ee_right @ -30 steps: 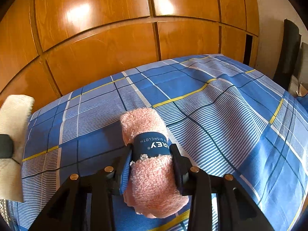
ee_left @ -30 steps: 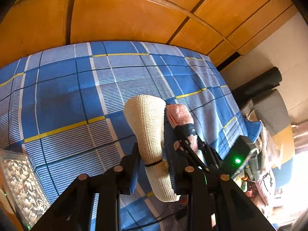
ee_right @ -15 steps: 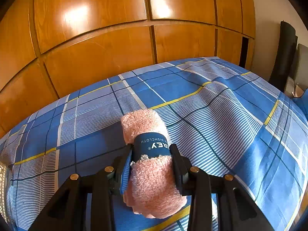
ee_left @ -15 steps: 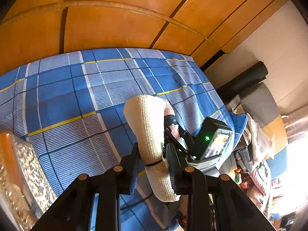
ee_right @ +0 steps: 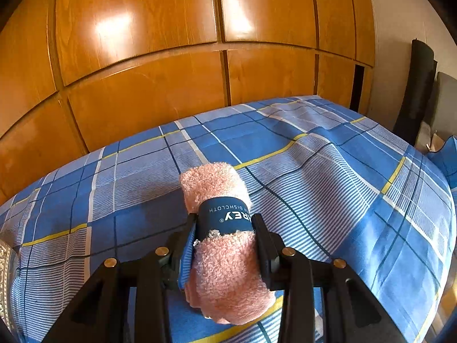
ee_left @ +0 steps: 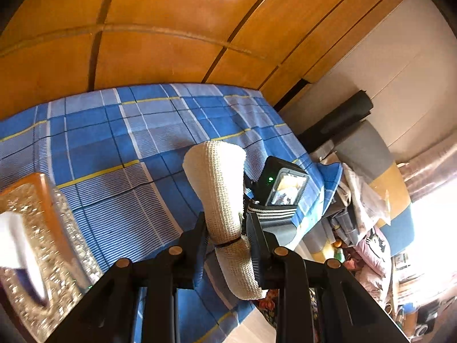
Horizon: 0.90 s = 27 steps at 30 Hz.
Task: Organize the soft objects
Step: 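Carry the white knit sock into the gold tray and open the left tool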
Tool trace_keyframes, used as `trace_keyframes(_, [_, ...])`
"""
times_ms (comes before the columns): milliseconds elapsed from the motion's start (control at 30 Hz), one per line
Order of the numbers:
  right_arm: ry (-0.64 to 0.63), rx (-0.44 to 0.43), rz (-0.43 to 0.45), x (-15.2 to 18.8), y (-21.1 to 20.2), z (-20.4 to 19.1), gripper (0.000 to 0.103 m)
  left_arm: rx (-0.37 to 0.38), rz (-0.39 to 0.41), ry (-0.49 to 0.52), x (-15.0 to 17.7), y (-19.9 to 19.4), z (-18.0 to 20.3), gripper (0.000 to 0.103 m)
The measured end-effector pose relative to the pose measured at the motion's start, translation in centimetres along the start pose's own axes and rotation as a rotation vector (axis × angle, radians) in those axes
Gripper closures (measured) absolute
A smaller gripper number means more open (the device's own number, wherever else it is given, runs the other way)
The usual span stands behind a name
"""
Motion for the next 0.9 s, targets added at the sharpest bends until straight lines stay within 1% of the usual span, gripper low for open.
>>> trace_keyframes(133, [0.022,-0.018,-0.042,0.3,-0.5,0.0,0.066,0.016,0.033,0.003,0.4,-2.8,-0.7,0.076])
trace_keyframes(267, [0.023,-0.049,-0.046,0.7,-2.1,-0.6,0.067,0.029,0.056,0.005,1.2,-5.2,-1.4,0.076])
trace_keyframes(467, [0.041,-0.101,-0.025,0.8,-5.6,-1.9,0.067,0.065,0.091,0.0,3.0,-8.5,-2.4,0.076])
trace_keyframes(633, [0.026,-0.142,0.022,0.4,-9.1,-3.7,0.067,0.08,0.13,-0.029,4.8,-12.3,-4.9,0.076])
trace_keyframes(733, [0.031,-0.174,0.051,0.2,-11.3,-4.9,0.067,0.057,0.17,-0.066,5.8,-15.1,-8.1,0.076])
trace_keyframes(833, [0.028,-0.212,0.068,0.2,-12.9,-6.2,0.066,-0.003,0.198,-0.092,7.0,-17.1,-11.7,0.076])
trace_keyframes(900, [0.016,-0.236,0.08,0.3,-14.1,-7.4,0.067,-0.048,0.202,-0.123,7.9,-17.8,-14.2,0.076])
Point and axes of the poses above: each gripper's, at about its wrist camera, not at the fingertips, and y roughly the way its jaws point, z to its right, x to its underside, the point moved 7 cm from there along y, roughly the way its jaws point, and after that the axes turned 9 degrees about -x, right-handed, at the moved point
